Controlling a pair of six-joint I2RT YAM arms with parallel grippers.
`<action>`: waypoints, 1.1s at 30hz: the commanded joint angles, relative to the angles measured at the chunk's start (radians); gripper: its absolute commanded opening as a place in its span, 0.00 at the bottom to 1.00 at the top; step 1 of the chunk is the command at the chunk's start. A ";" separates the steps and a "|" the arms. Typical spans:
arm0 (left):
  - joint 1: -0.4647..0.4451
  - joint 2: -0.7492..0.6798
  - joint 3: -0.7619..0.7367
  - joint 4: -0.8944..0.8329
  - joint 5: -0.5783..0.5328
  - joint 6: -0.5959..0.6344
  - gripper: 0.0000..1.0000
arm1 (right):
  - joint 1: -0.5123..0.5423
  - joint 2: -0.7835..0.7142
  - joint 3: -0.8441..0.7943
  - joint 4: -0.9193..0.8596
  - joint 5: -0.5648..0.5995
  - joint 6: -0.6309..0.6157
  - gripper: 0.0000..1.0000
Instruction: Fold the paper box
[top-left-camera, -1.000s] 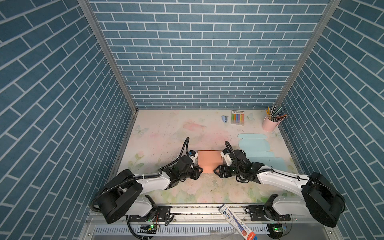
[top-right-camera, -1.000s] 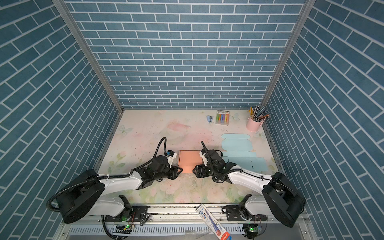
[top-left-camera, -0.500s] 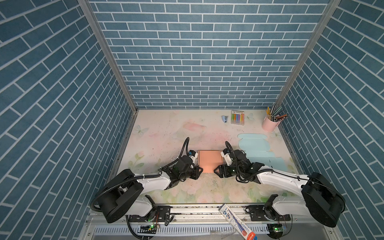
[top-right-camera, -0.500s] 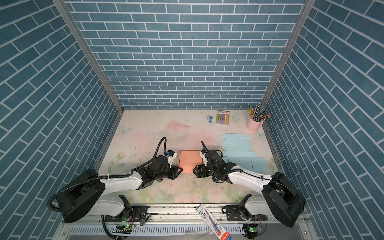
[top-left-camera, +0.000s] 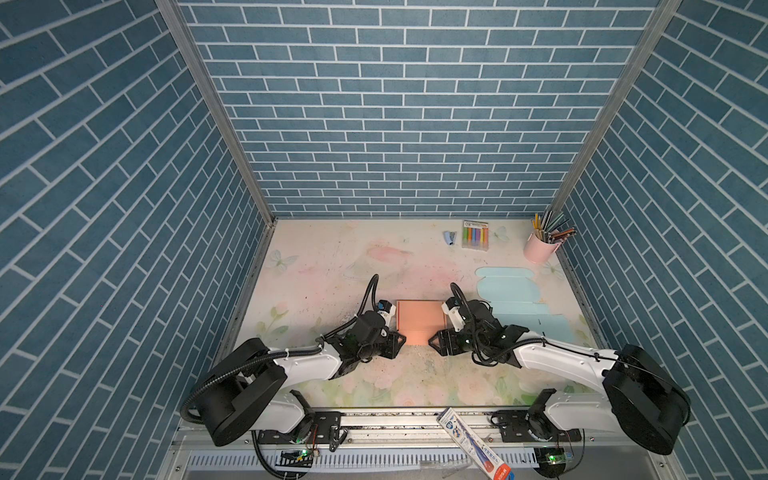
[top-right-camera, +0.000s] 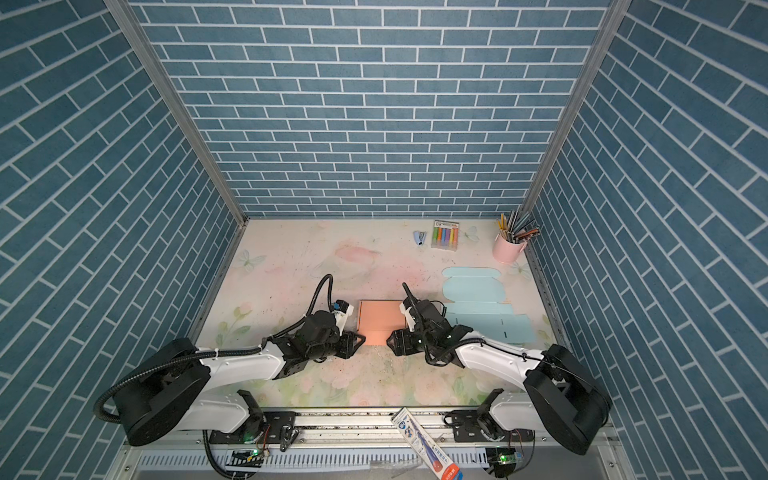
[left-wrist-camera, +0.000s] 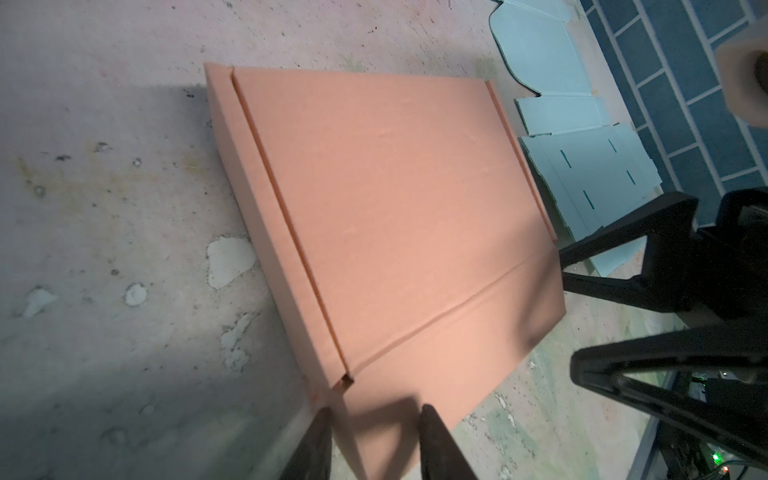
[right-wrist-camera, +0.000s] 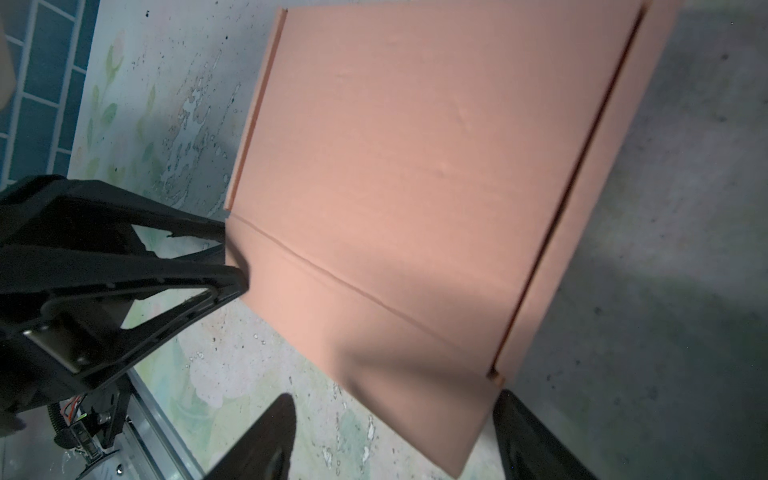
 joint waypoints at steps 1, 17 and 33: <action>0.000 -0.016 -0.009 0.008 -0.012 0.005 0.36 | 0.010 -0.021 -0.014 0.013 0.005 -0.004 0.75; 0.001 -0.003 -0.010 0.002 -0.021 0.009 0.36 | 0.024 0.010 -0.019 0.023 0.037 -0.001 0.75; 0.003 0.036 -0.013 0.026 -0.043 0.018 0.34 | 0.024 0.042 -0.022 0.046 0.055 -0.017 0.71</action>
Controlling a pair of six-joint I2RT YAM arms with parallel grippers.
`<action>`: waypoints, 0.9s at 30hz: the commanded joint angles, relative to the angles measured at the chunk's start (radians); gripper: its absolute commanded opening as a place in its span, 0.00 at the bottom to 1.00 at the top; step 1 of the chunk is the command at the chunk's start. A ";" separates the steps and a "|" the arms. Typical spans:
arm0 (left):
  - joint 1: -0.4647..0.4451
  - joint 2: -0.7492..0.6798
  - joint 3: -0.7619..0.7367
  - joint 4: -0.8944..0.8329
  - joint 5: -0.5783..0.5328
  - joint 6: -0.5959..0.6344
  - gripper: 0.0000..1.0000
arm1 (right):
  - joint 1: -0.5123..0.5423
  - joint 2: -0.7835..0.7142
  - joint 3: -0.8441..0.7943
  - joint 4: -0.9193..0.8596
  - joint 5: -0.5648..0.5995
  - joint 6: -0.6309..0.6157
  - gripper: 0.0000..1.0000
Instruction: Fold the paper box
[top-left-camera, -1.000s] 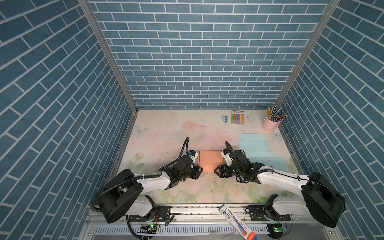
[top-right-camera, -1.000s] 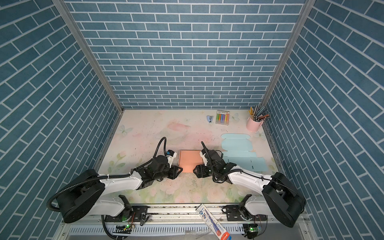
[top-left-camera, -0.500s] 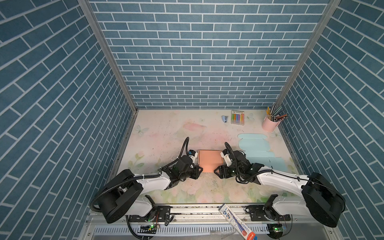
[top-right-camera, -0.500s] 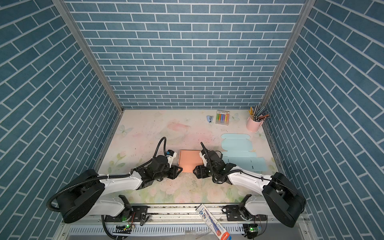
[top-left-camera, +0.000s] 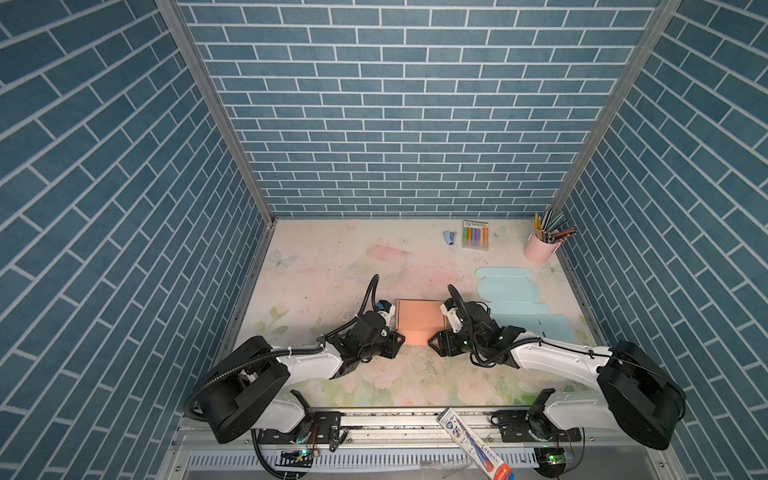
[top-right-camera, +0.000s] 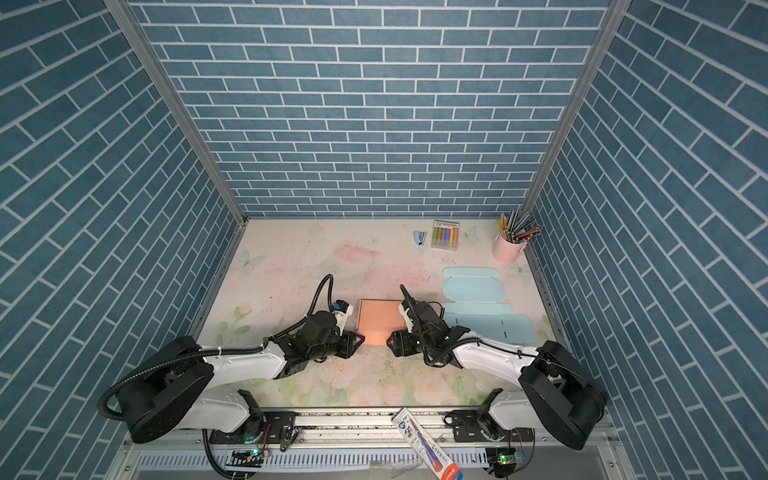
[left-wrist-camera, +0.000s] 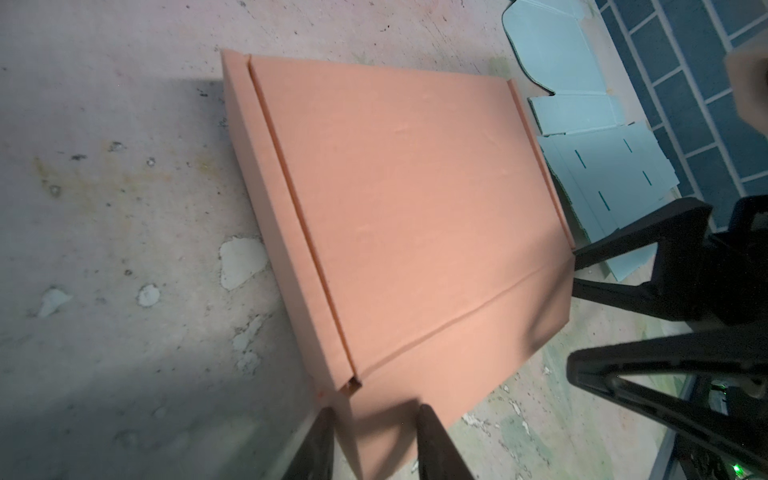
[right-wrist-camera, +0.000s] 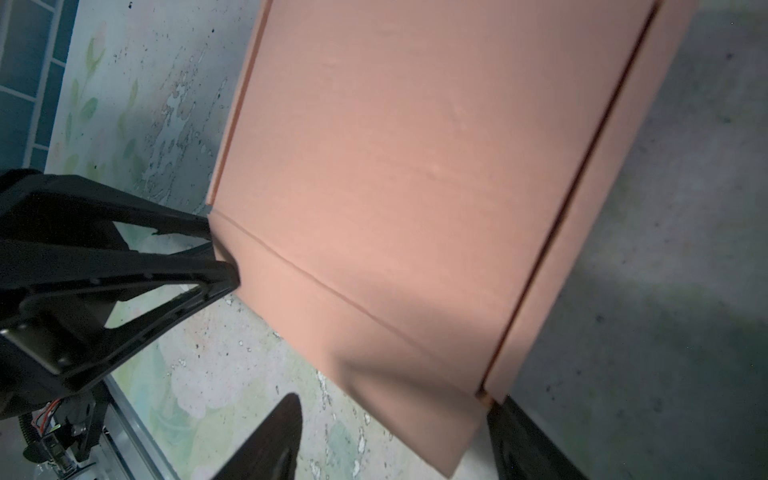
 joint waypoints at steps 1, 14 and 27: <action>0.002 0.020 -0.013 0.019 -0.024 0.013 0.34 | 0.005 0.017 -0.012 0.009 0.024 -0.018 0.70; 0.003 0.051 0.007 0.027 -0.026 0.022 0.33 | 0.005 0.004 0.003 -0.036 0.066 -0.036 0.72; 0.002 -0.076 -0.056 -0.065 -0.028 0.019 0.33 | 0.005 -0.124 0.027 -0.151 0.088 -0.055 0.83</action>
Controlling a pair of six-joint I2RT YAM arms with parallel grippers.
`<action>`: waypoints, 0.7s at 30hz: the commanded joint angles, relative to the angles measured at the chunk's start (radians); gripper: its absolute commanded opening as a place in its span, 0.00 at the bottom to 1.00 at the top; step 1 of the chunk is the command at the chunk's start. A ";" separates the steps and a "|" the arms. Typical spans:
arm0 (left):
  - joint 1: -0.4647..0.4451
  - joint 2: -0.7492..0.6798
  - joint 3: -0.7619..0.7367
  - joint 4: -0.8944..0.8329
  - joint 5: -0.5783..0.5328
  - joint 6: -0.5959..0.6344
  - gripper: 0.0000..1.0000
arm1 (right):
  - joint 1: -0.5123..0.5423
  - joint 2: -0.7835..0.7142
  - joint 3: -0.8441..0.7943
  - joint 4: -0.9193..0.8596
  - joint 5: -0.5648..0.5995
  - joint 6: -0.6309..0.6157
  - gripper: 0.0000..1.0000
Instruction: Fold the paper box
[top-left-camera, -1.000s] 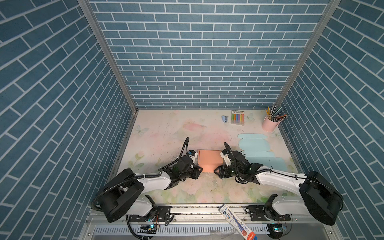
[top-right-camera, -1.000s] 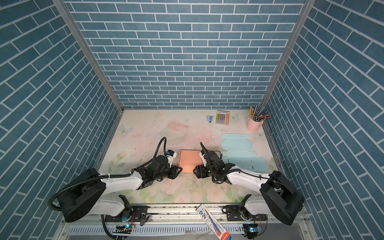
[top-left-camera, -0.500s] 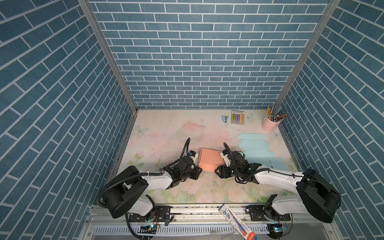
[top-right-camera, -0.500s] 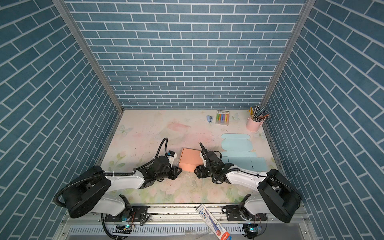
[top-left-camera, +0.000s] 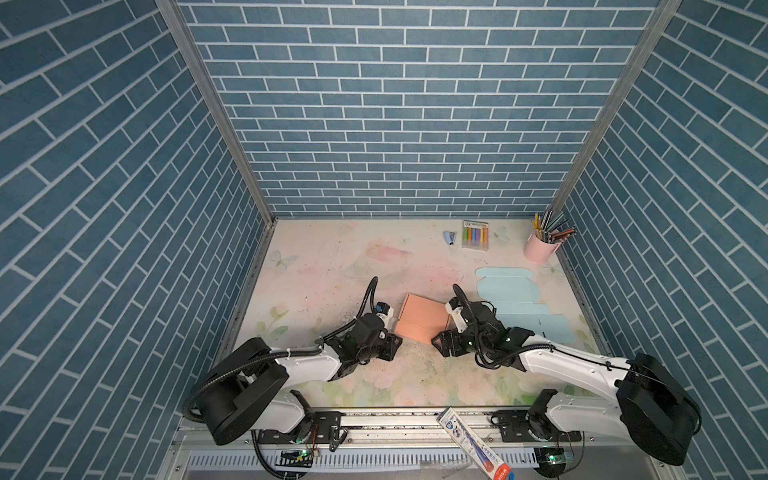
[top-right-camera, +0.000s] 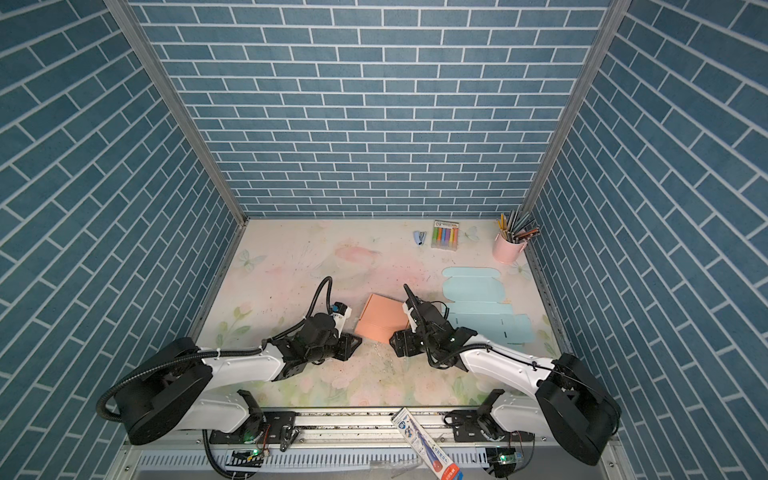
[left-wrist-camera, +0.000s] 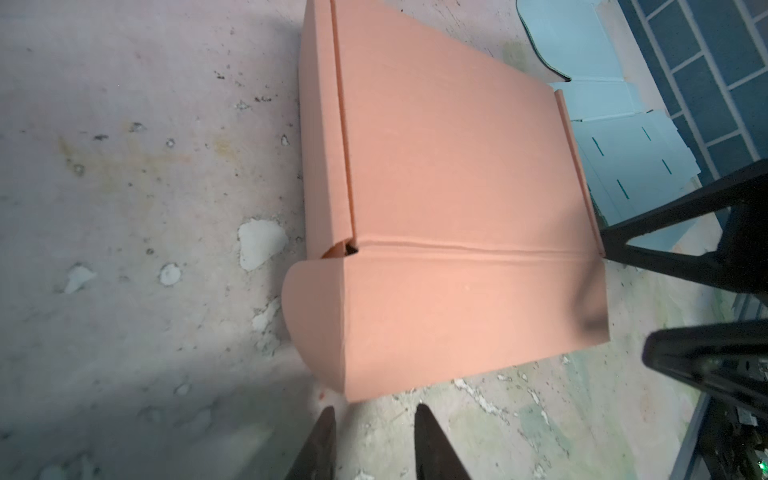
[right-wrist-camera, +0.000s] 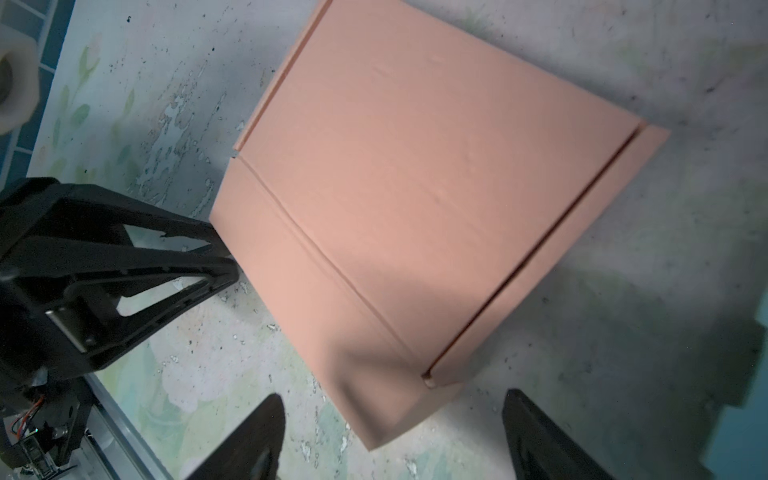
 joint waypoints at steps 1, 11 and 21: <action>0.003 -0.075 -0.026 -0.076 -0.018 0.007 0.33 | 0.005 -0.025 0.031 -0.062 0.026 -0.028 0.83; 0.146 -0.208 0.069 -0.220 0.093 0.111 0.40 | 0.004 -0.051 0.020 -0.077 -0.047 0.043 0.83; 0.156 0.043 0.195 -0.130 0.145 0.143 0.42 | 0.005 -0.009 -0.013 0.045 -0.113 0.107 0.83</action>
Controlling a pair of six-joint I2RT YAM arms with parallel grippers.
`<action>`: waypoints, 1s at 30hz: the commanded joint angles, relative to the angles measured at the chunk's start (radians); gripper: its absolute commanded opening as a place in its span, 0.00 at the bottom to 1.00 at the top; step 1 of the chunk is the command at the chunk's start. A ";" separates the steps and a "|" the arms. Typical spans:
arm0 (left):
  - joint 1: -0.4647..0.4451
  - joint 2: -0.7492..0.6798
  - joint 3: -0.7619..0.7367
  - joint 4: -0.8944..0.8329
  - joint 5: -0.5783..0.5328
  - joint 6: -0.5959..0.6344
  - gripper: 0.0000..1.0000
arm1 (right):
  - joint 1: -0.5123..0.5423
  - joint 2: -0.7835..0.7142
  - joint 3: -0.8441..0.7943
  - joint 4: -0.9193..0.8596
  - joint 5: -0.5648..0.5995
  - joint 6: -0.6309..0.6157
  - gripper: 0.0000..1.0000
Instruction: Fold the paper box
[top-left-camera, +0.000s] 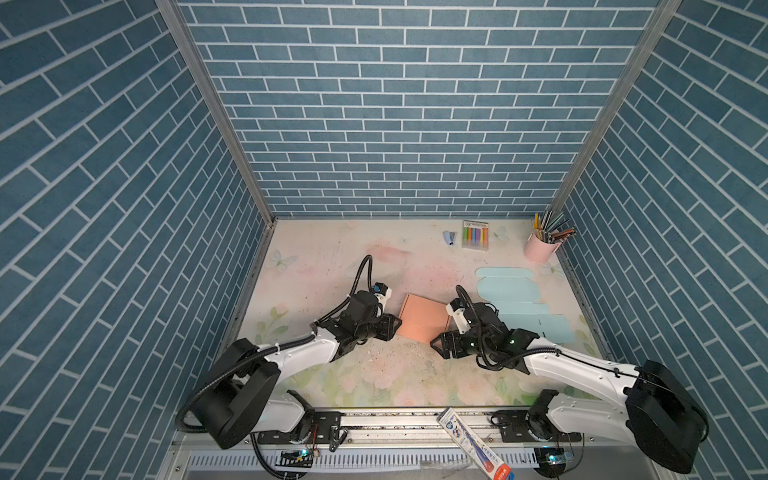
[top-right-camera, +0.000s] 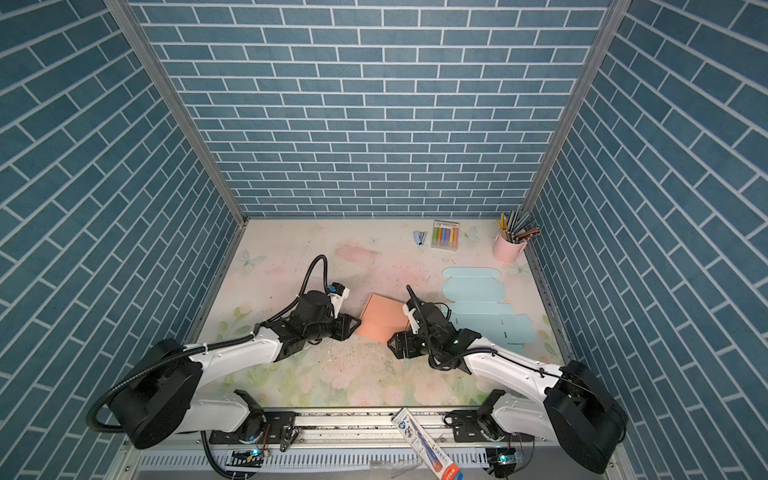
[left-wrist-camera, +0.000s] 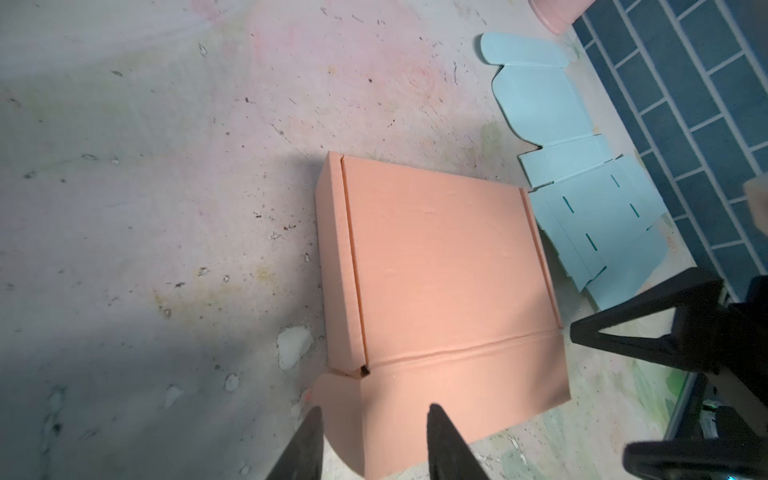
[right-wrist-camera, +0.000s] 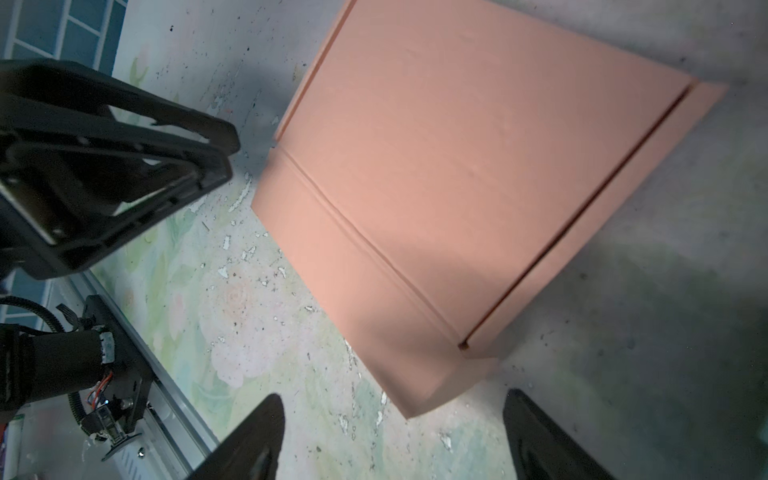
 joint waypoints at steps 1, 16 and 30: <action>0.005 0.033 0.020 0.027 0.025 0.013 0.42 | 0.003 0.037 -0.005 0.057 -0.037 0.050 0.83; -0.013 0.072 -0.032 0.111 0.041 -0.030 0.42 | 0.003 0.137 -0.006 0.171 -0.085 0.060 0.80; -0.026 0.073 -0.039 0.111 0.028 -0.031 0.40 | 0.006 0.126 0.008 0.137 -0.057 0.037 0.76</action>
